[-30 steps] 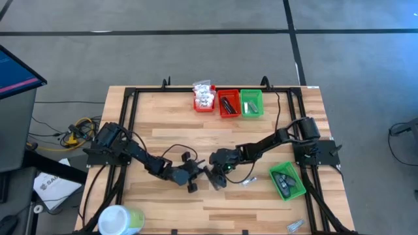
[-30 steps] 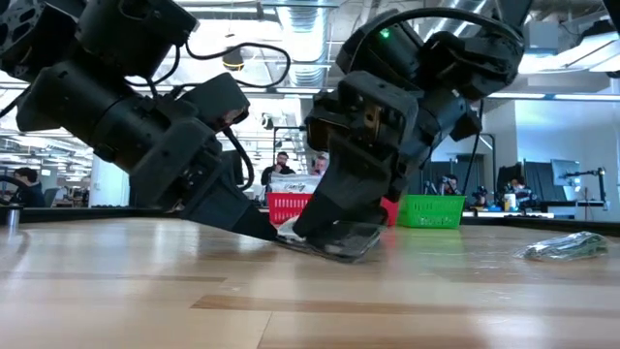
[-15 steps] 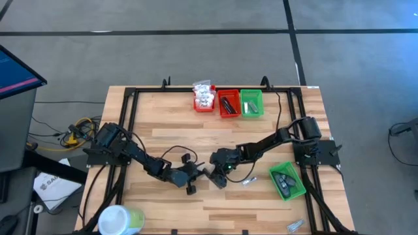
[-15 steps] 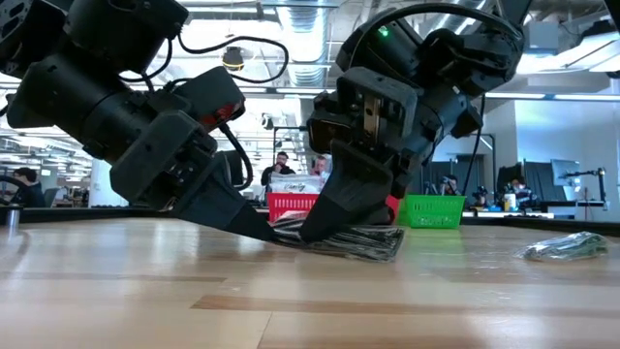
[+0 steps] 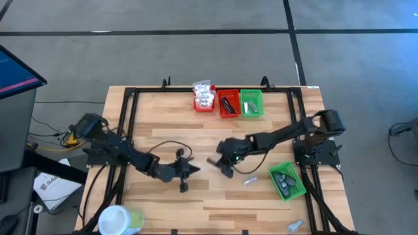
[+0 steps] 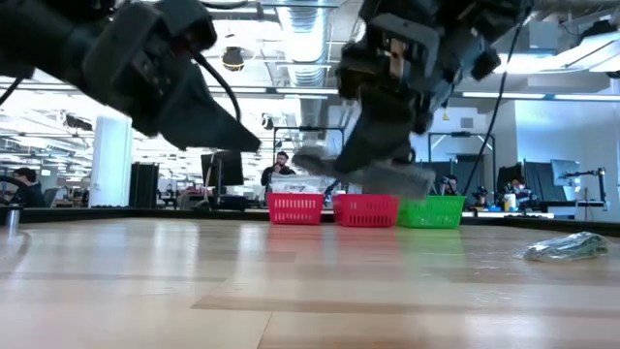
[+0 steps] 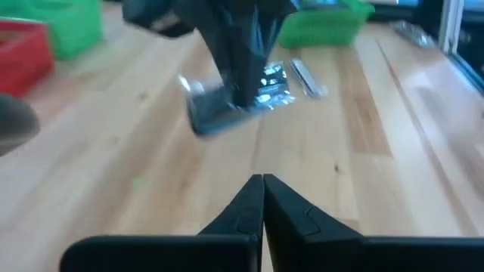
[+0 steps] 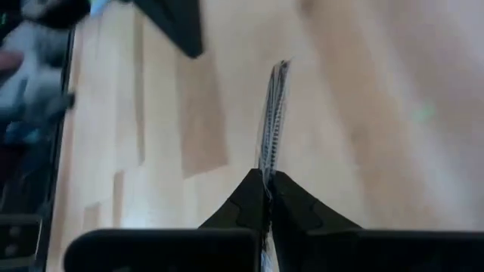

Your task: Pick & Place Travel size toiletries

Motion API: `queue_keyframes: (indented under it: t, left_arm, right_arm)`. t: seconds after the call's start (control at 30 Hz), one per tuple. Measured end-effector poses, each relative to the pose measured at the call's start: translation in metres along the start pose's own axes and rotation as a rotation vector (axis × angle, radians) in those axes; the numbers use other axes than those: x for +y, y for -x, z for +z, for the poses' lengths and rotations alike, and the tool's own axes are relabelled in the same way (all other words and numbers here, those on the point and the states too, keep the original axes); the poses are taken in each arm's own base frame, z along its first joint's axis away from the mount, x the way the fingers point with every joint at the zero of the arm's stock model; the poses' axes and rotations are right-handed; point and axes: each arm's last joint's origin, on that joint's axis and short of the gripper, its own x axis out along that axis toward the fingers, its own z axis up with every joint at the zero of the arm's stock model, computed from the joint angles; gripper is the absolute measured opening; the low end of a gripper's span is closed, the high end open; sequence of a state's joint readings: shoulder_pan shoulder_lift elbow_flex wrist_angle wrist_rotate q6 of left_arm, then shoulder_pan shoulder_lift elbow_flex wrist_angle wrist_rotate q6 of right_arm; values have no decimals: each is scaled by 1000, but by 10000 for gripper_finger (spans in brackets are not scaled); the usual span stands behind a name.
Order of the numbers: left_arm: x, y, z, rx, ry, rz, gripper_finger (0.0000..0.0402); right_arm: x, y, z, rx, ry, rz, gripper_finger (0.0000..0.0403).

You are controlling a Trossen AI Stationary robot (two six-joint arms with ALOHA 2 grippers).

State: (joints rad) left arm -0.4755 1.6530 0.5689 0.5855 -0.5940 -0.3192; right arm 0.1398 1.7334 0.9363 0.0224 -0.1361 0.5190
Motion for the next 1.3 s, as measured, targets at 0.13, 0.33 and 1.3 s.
queue_keyframes:
  t: [0.13,0.33,1.3]
  left_arm:
    - [13,20,7,-51,31,21,1]
    - [23,35,10,-90,55,37,1]
    - [22,35,9,-92,6,26,1]
  right_arm:
    - [-13,37,20,-86,-47,-115,1]
    - [-51,87,46,-209,-146,-252,1]
    - [-237,93,123,54,-328,-700,0]
